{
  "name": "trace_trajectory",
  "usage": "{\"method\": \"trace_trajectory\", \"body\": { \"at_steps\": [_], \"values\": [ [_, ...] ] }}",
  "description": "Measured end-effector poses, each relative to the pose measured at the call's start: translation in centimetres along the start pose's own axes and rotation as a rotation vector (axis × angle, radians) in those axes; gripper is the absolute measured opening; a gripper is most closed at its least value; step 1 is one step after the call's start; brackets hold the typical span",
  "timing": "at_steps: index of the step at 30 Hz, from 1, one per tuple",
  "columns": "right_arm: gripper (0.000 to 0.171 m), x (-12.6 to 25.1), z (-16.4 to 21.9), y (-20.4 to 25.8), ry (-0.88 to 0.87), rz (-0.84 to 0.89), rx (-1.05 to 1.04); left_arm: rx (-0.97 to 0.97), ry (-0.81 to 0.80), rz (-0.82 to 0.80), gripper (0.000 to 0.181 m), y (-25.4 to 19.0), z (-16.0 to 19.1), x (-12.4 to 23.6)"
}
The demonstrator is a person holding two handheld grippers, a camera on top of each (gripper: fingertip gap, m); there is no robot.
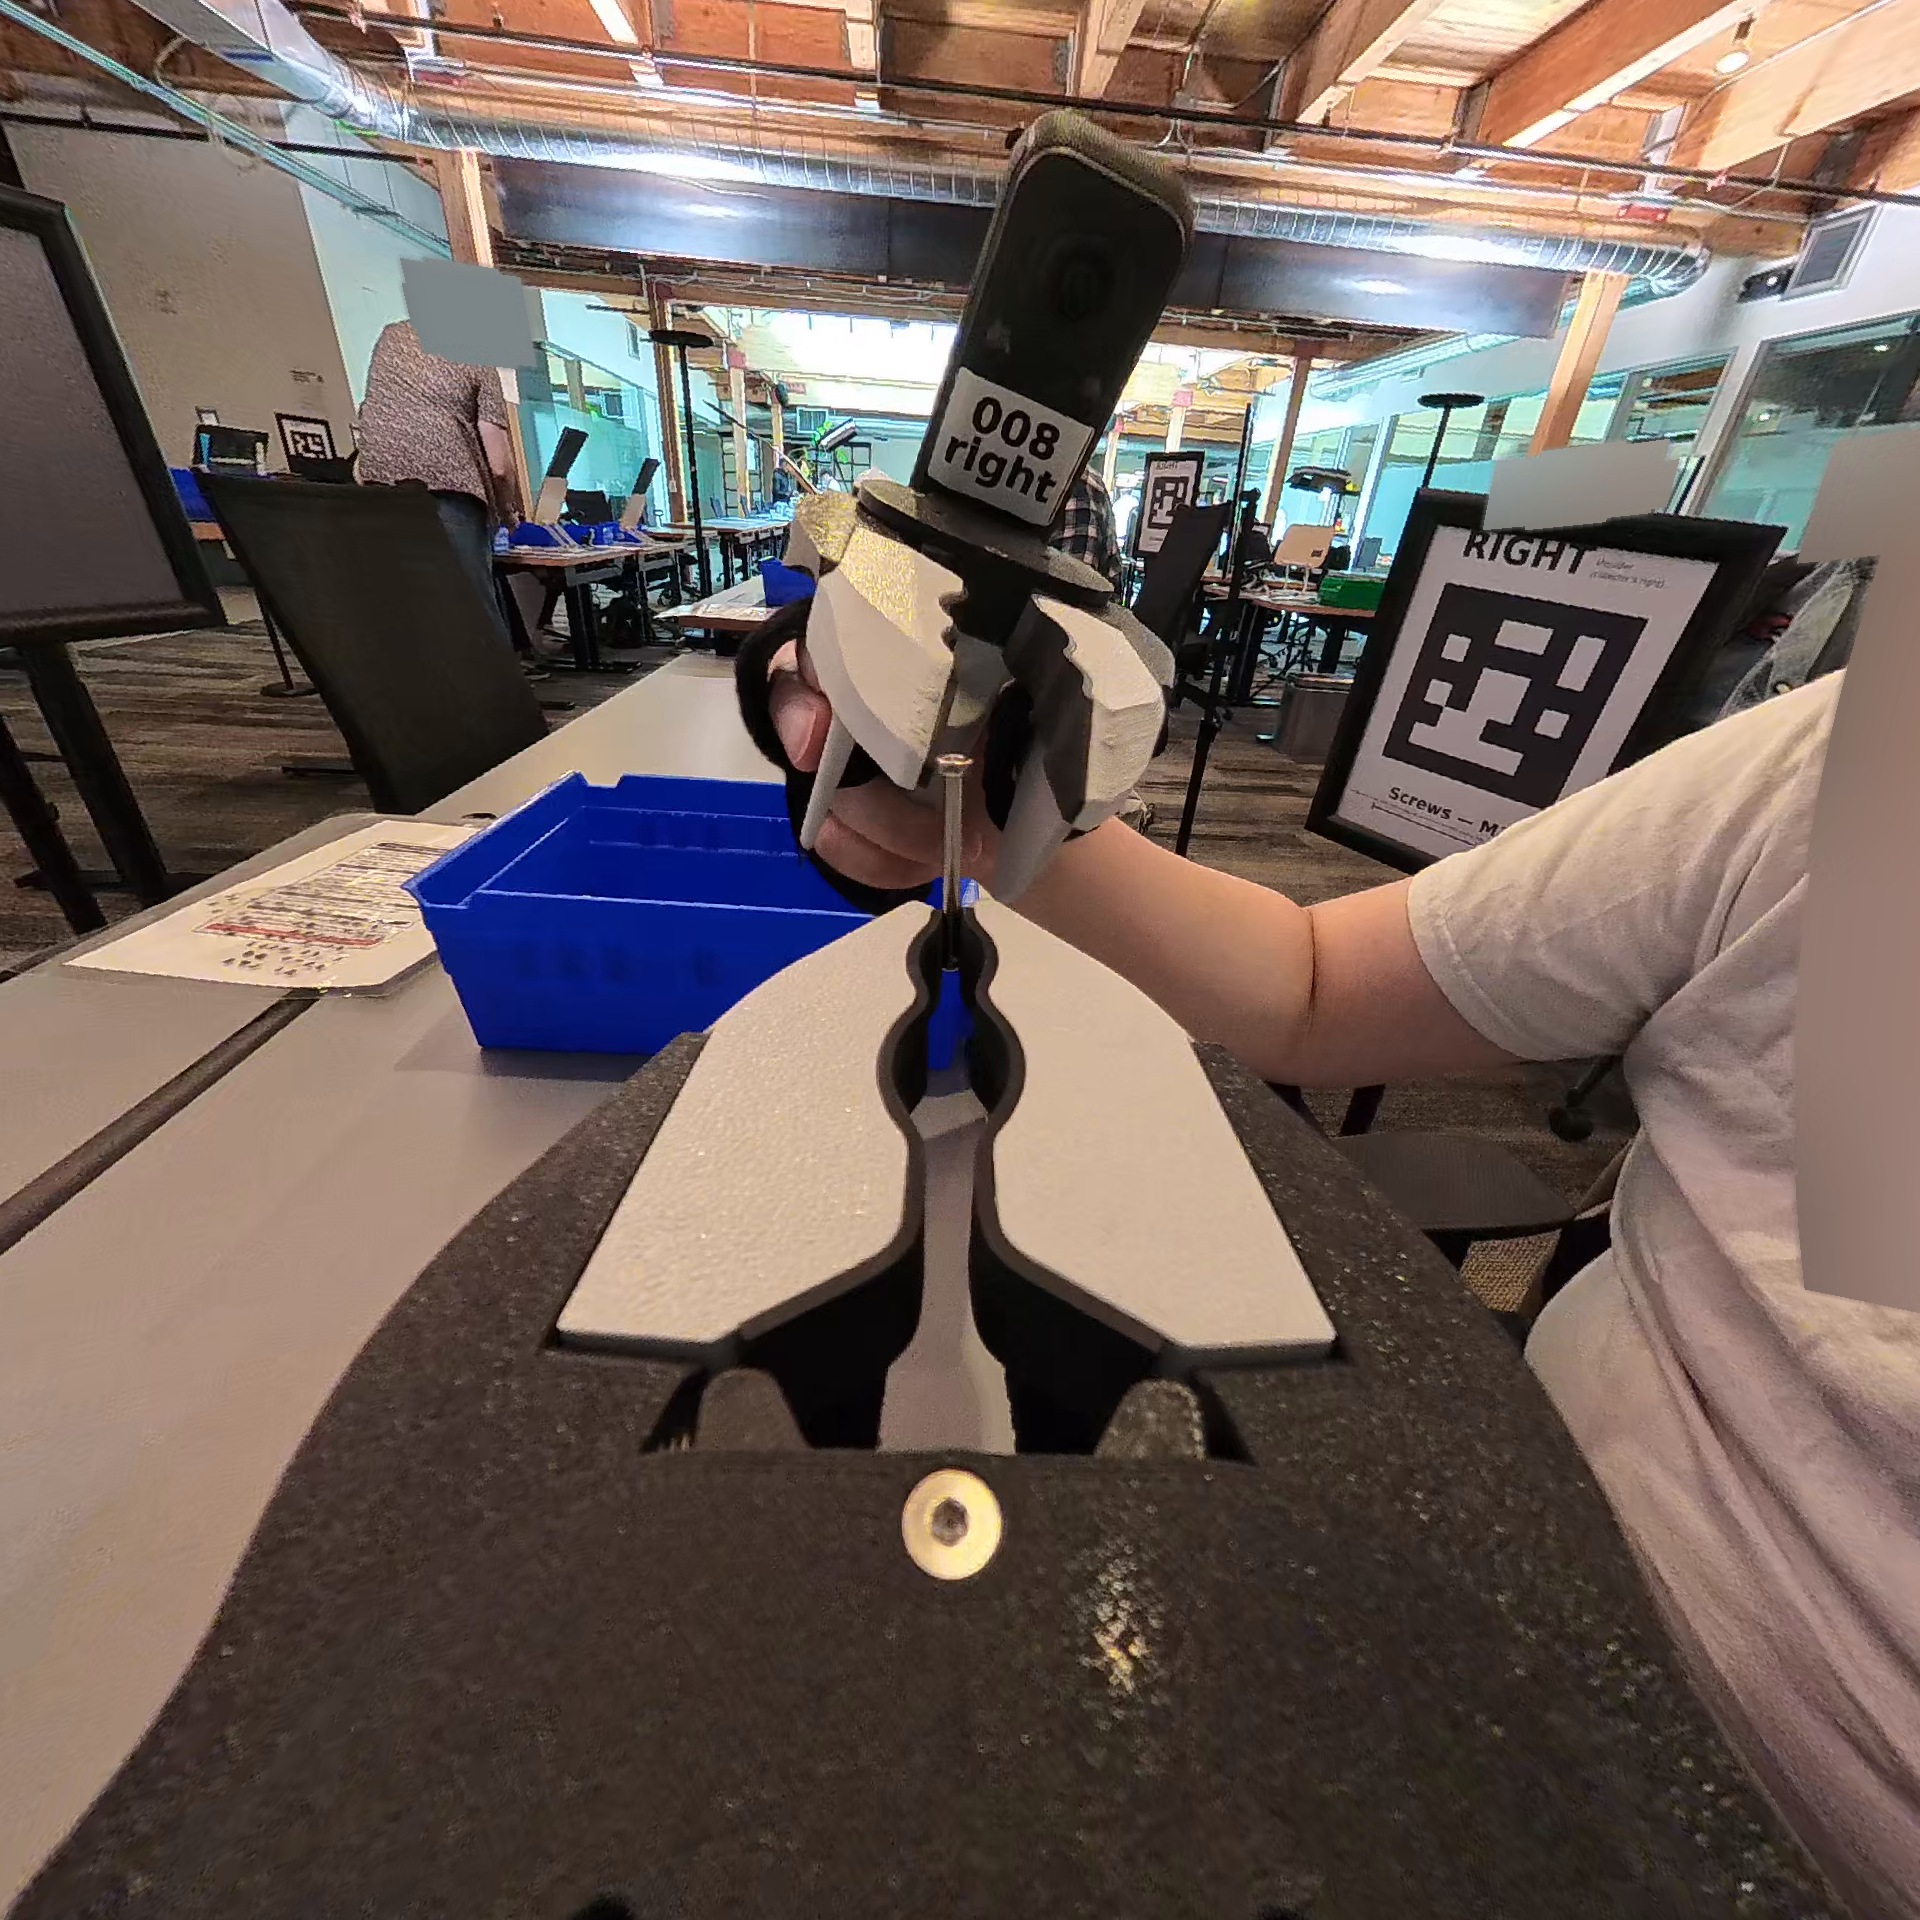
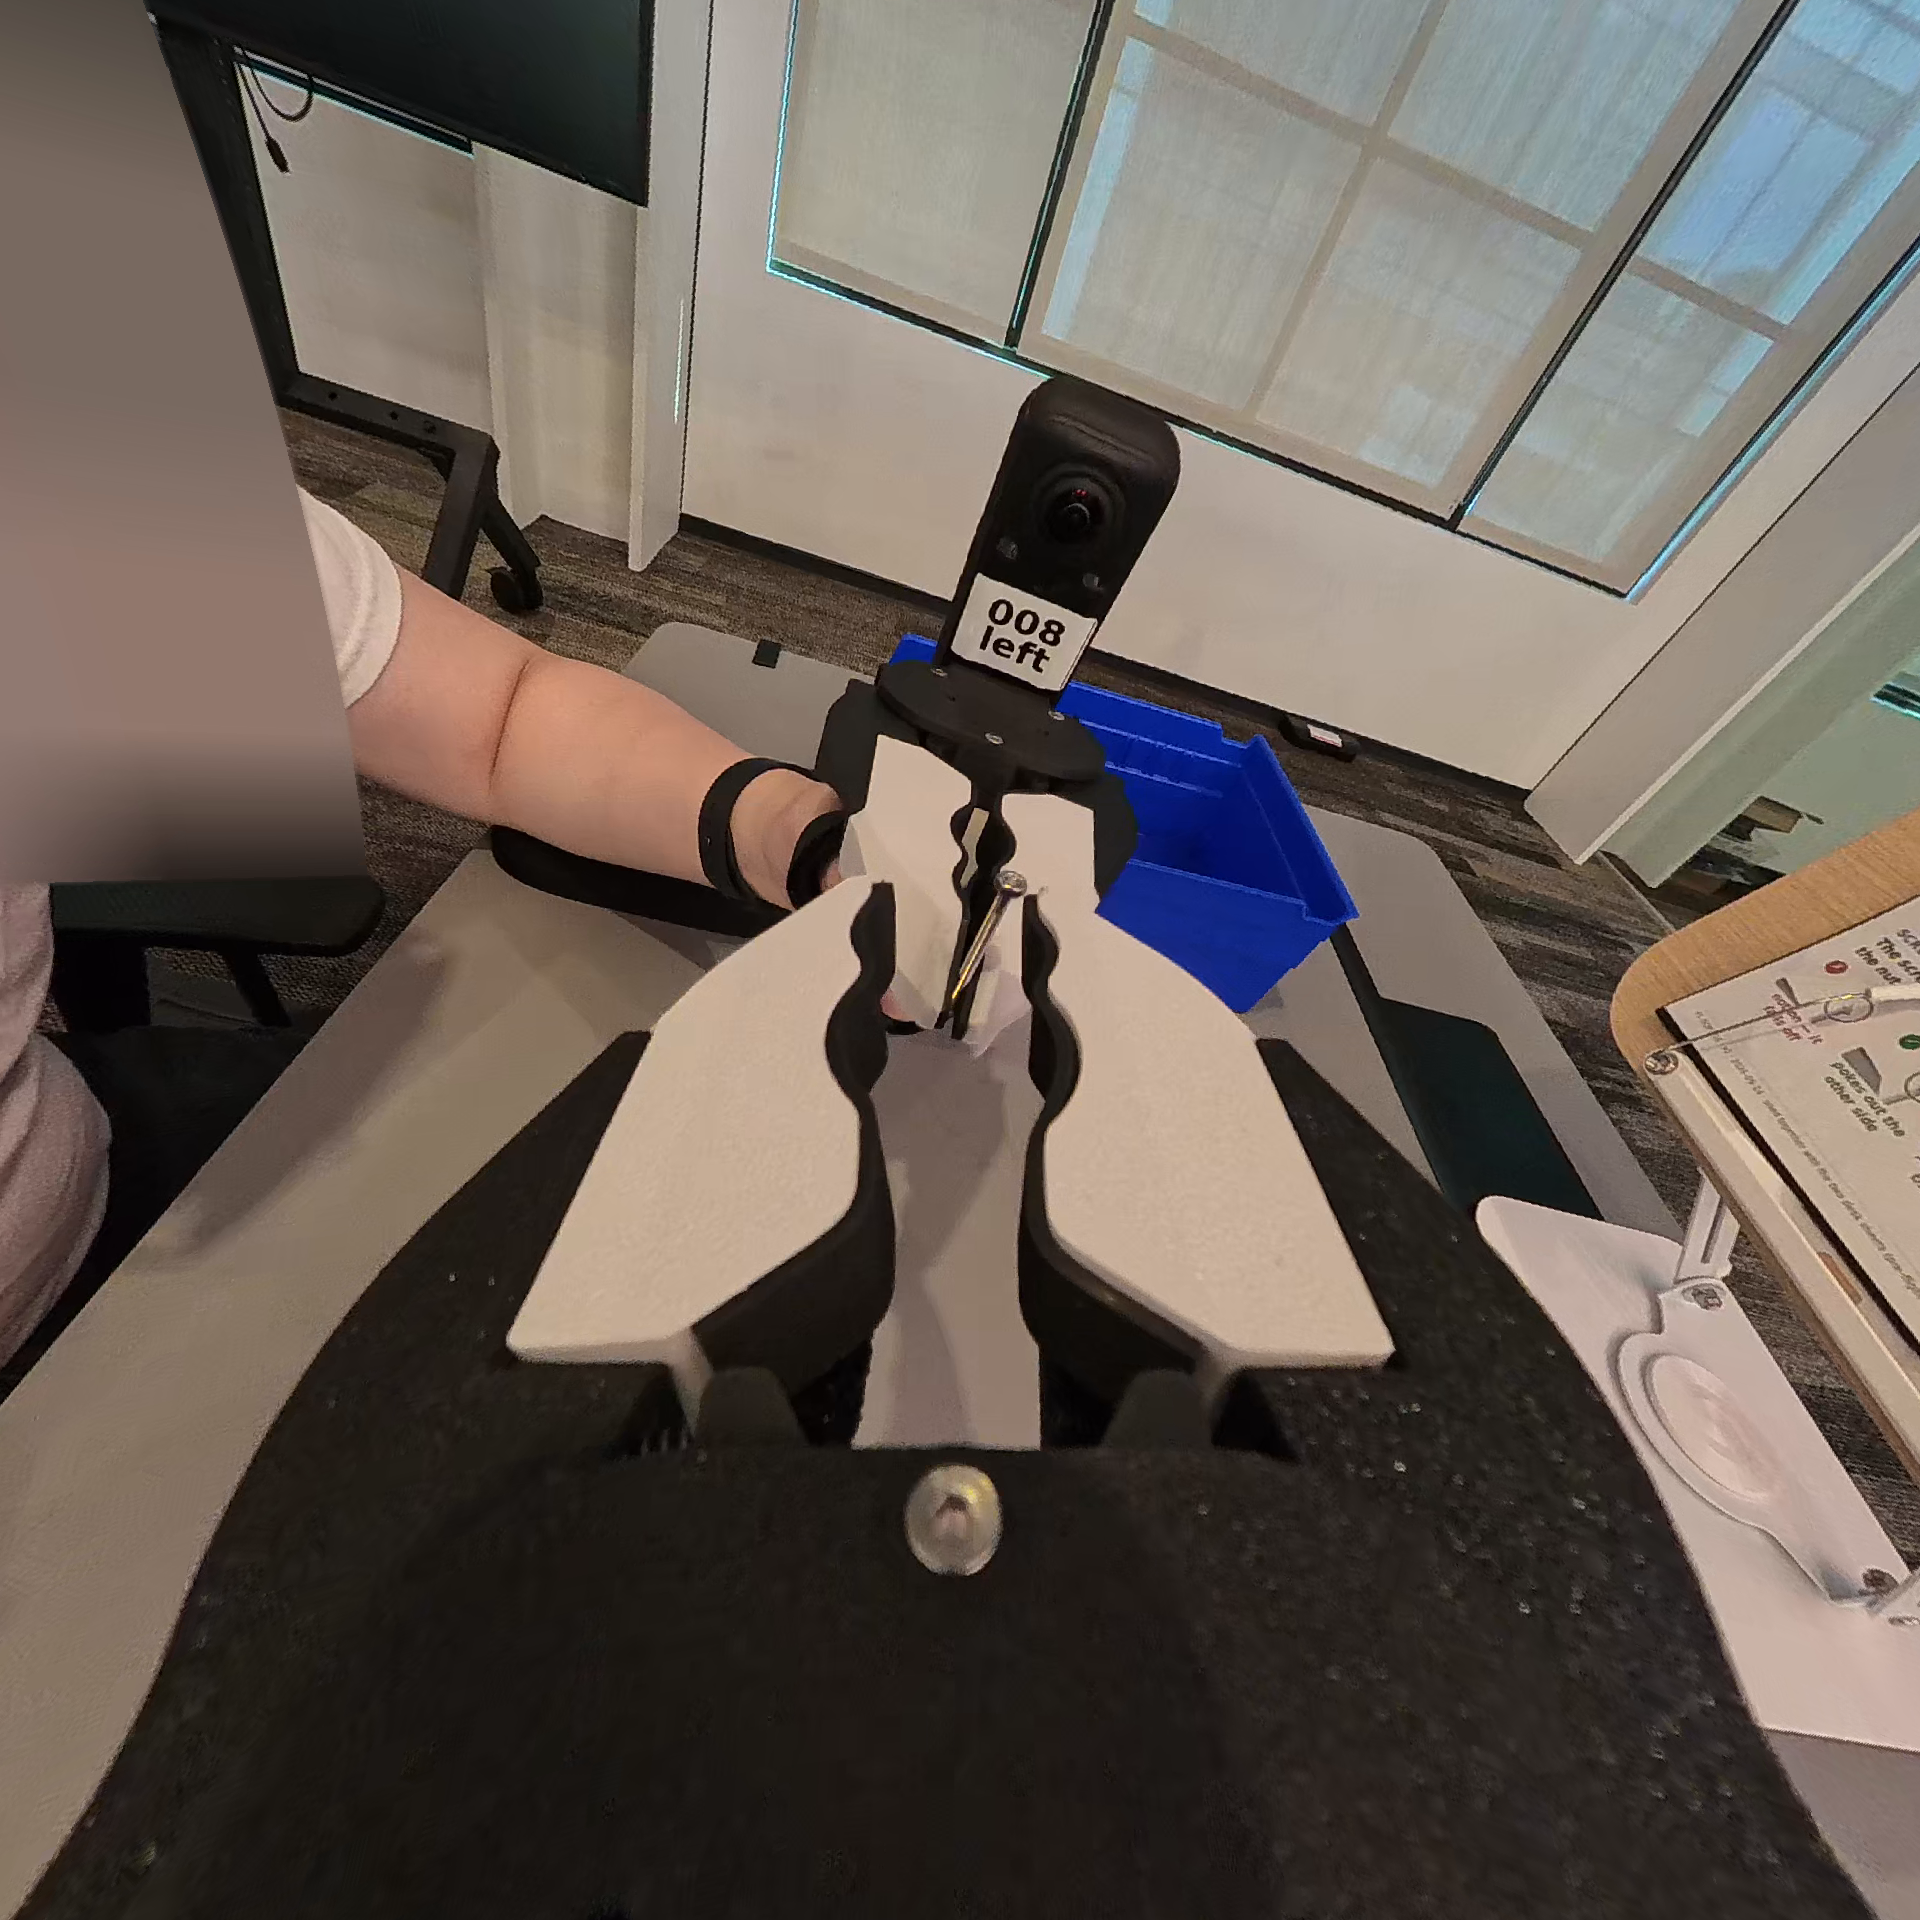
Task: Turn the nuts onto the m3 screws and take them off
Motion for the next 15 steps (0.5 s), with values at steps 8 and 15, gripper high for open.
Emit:
{"method": "trace_trajectory", "body": {
  "at_steps": [8, 15],
  "values": [
    [0.023, 0.15, -0.49, -0.17, -0.017, 0.021, 0.010, -0.001, 0.004, 0.003, 0.002, -0.14, 0.01, -0.05],
    [0.023, -0.13, -0.40, 0.22, 0.004, 0.005, 0.024, -0.008, 0.006, 0.003, 0.002, -0.27, -0.07, -0.09]
  ]
}}
Point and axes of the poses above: each gripper's, where its closed fingertips meet, x back along the fingers, z out of its underside, y = z × x across the jaws, the point moved 4 cm from there along x, back along the fingers, and after that the axes turned 15 degrees about -y, right-handed, at the moved point
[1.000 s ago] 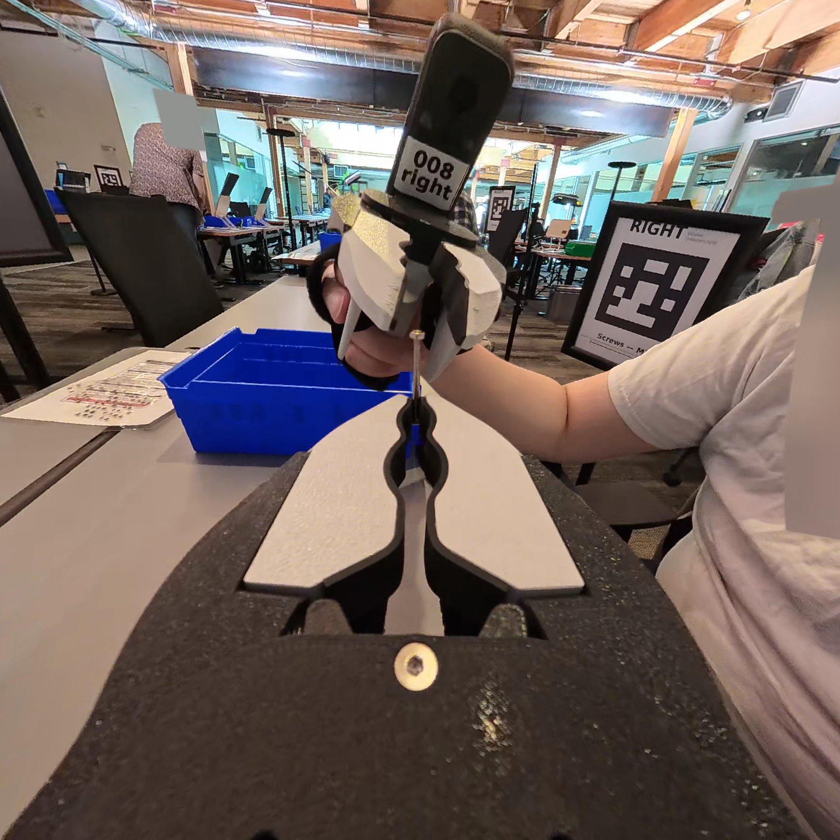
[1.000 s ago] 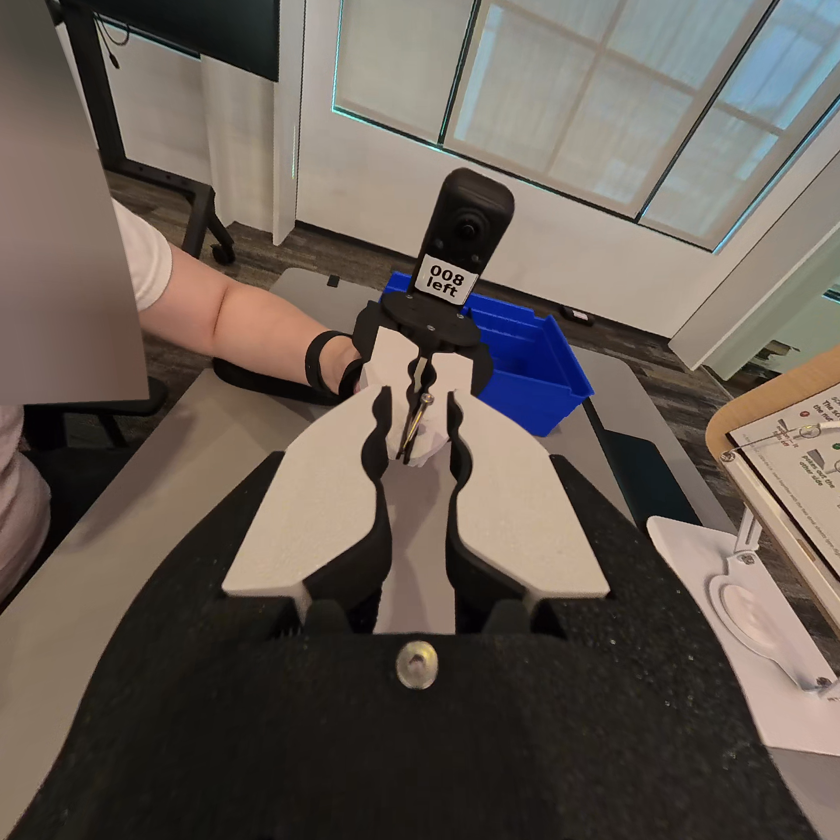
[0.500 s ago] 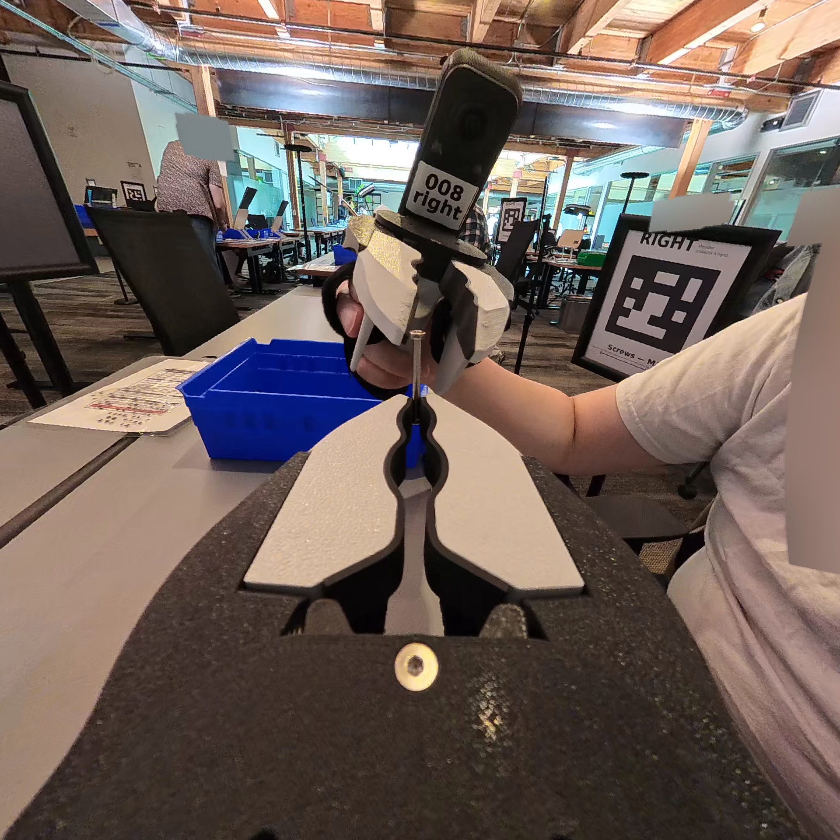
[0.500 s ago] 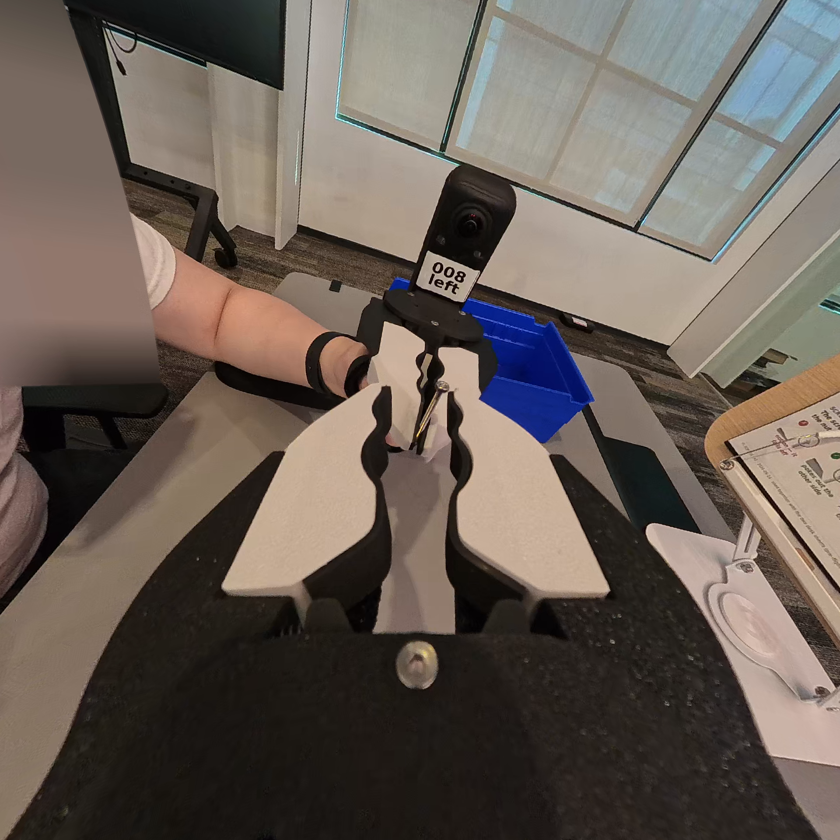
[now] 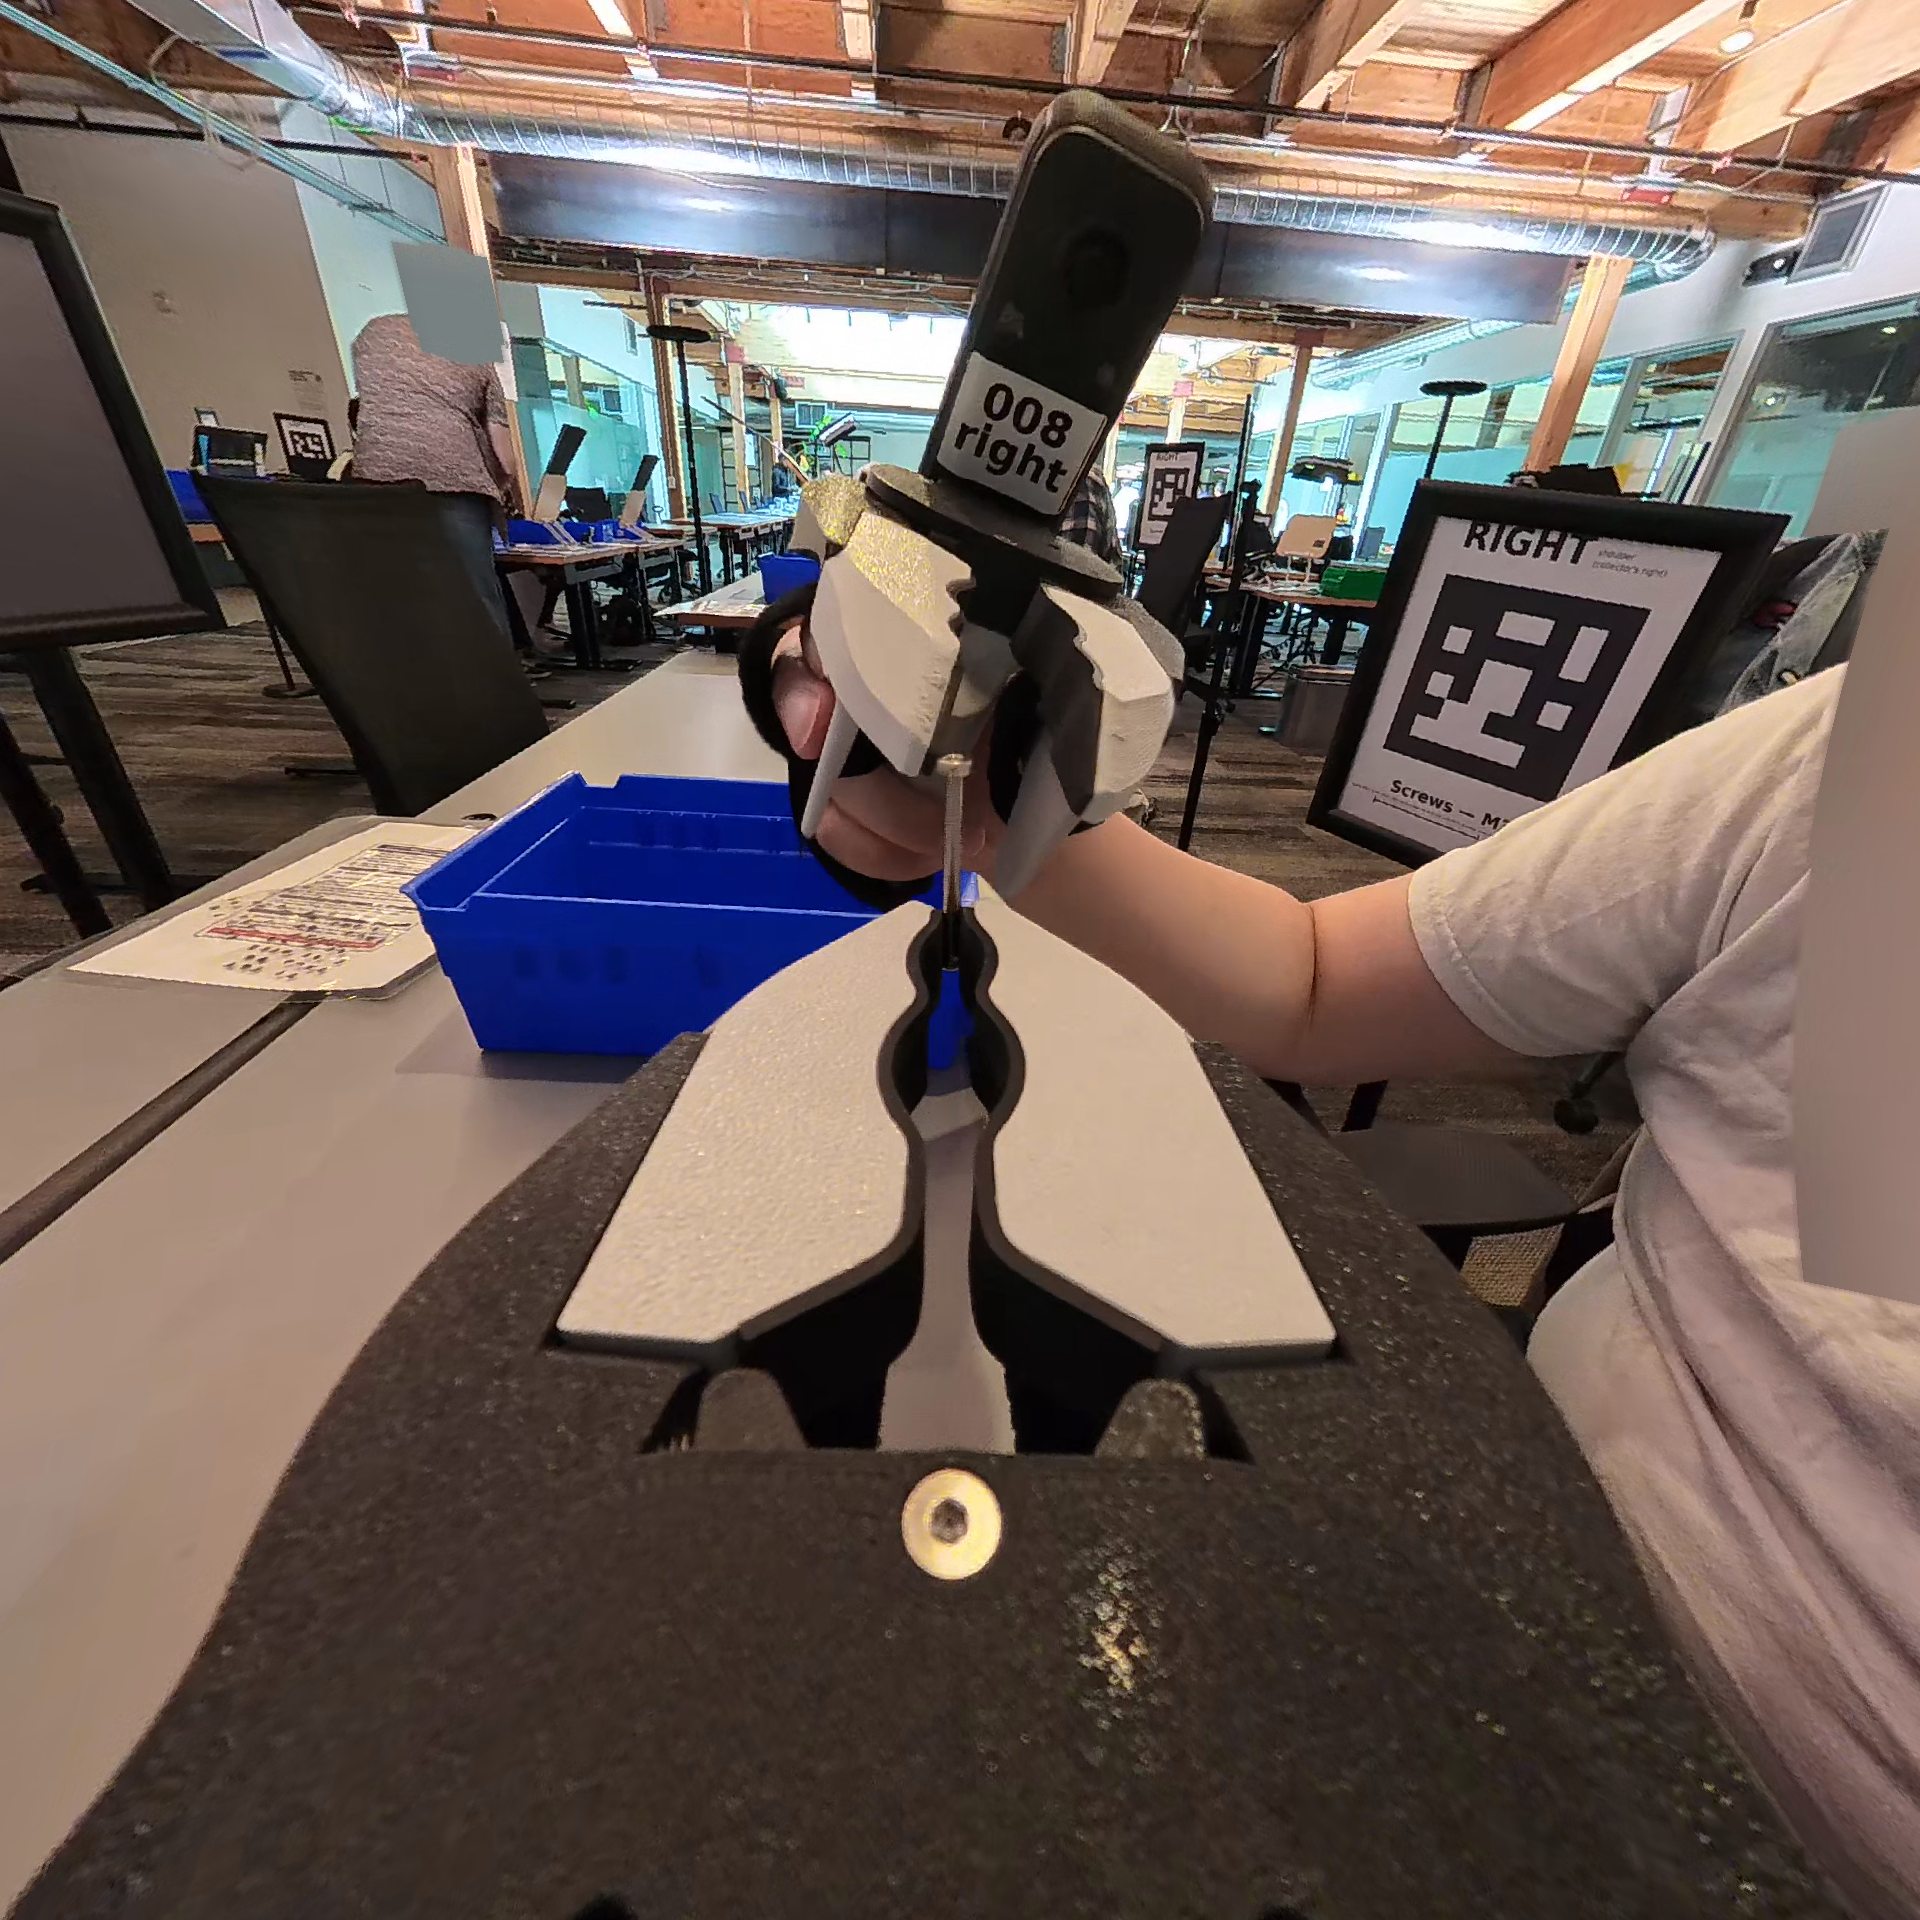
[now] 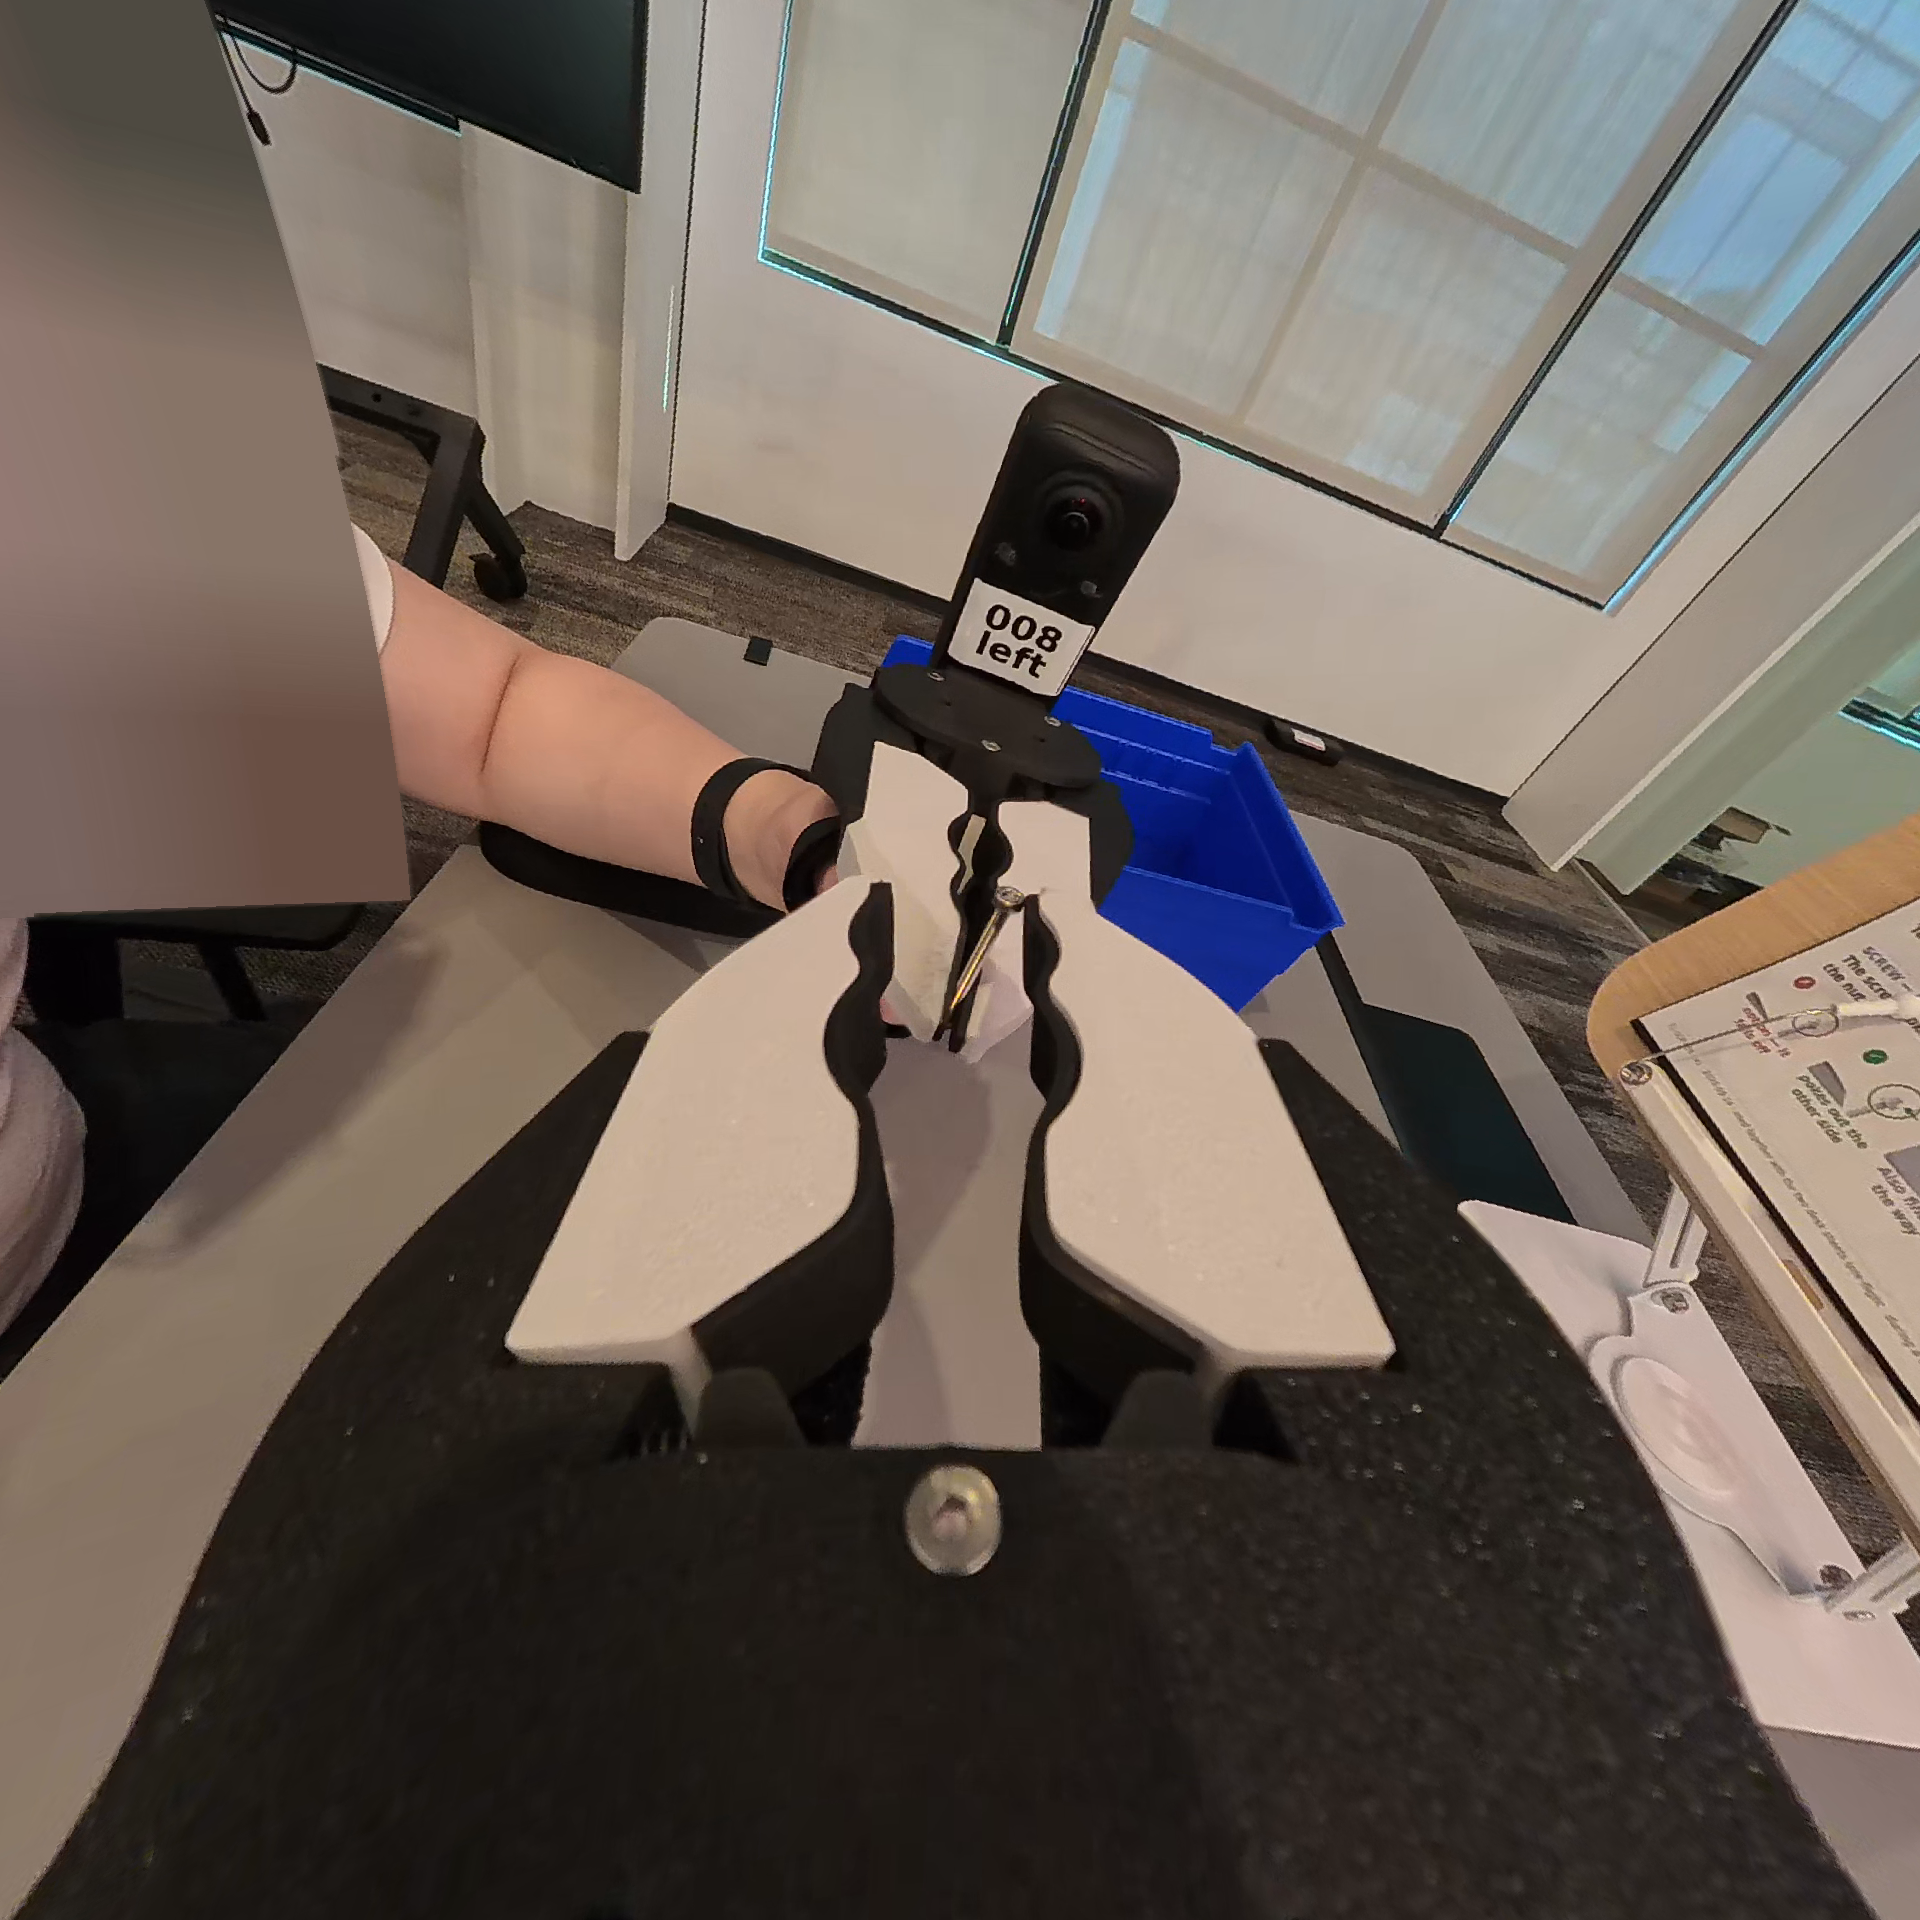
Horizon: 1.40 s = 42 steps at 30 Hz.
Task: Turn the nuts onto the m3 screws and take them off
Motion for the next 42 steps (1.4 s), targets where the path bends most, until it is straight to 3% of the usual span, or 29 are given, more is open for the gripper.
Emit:
{"method": "trace_trajectory", "body": {
  "at_steps": [29, 32, 42],
  "values": [
    [0.025, -0.3, 0.2, 0.1, 0.037, 0.025, 0.066, -0.009, 0.002, -0.009, 0.002, 0.0, -0.2, 0.1],
    [0.017, 0.0, 0.2, 0.0, 0.046, 0.021, 0.066, -0.001, -0.005, -0.021, 0.002, 0.3, -0.3, 0.2],
    [0.027, -0.6, 0.6, -0.1, 0.042, 0.041, 0.067, -0.015, 0.010, -0.028, 0.002, 0.3, -0.1, 0.1]
  ]
}}
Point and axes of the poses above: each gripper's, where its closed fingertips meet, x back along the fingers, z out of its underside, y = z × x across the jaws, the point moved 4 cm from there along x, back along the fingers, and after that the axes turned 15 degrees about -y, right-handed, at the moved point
